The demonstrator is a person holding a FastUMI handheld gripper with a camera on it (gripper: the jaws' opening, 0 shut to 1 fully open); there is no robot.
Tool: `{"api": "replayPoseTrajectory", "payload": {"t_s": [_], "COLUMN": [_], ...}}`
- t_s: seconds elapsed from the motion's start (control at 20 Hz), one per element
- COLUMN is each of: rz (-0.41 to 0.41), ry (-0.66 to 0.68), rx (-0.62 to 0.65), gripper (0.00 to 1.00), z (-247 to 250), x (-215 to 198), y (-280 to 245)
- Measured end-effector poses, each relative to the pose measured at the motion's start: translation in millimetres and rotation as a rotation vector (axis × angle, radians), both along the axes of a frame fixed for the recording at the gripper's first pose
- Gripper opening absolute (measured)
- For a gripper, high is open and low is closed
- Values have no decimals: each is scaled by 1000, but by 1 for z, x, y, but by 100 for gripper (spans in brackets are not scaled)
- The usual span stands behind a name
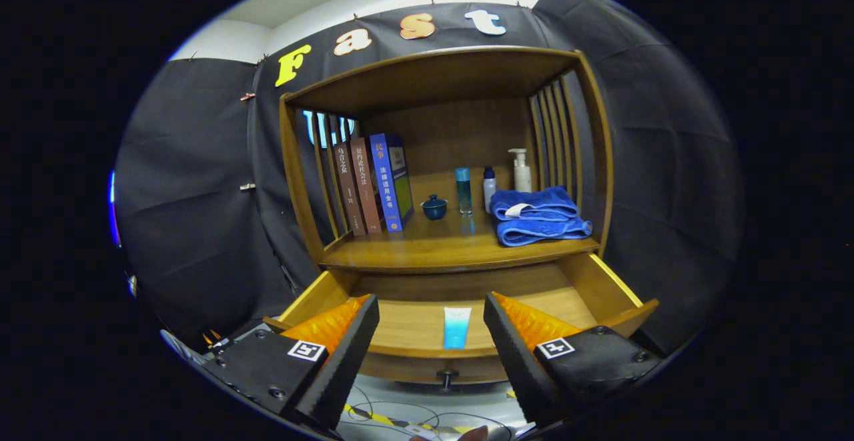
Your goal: Pull open the drawer, take out the items inside it, and place them on the countertop above the cabinet.
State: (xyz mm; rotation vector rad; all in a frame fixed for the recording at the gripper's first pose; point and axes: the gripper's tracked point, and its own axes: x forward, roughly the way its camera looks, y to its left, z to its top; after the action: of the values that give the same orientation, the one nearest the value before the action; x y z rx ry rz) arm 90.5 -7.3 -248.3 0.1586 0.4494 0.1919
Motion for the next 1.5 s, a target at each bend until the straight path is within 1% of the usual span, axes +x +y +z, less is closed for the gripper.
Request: {"api": "replayPoseTrajectory", "payload": {"t_s": [0.15, 0.3, 0.5, 0.55, 0.7, 0.8, 0.9, 0.95, 1.05, 1.1, 1.15, 1.2, 1.25, 1.3, 1.4, 1.5], "rz": [53, 57, 60, 65, 26, 30, 27, 22, 18, 16, 23, 43, 28, 21, 34, 66], "ry": [211, 409, 694, 741, 834, 894, 960, 983, 1015, 1016, 1011, 1015, 1006, 1013, 1024, 1019], "rx": [55, -49, -77, -81, -135, -170, -173, -171, -225, -261, -269, -279, -270, -253, -211, -175], "gripper": [99, 99, 100, 100, 100, 100, 100, 94, 74, 66, 58, 49, 41, 41, 41, 41], "z": [-26, -74, -132, -145, -175, -191, -205, -212, -220, -217, -220, -219, -219, -220, -211, -198], "x": [25, 52, 53, 55, 65, 62, 58, 53, 50, 53, 54, 52, 53, 50, 51, 48], "y": [18, 6, 10, 11, 8, 7, 10, 10, 1, -4, -3, -4, -2, -1, 0, -1]}}
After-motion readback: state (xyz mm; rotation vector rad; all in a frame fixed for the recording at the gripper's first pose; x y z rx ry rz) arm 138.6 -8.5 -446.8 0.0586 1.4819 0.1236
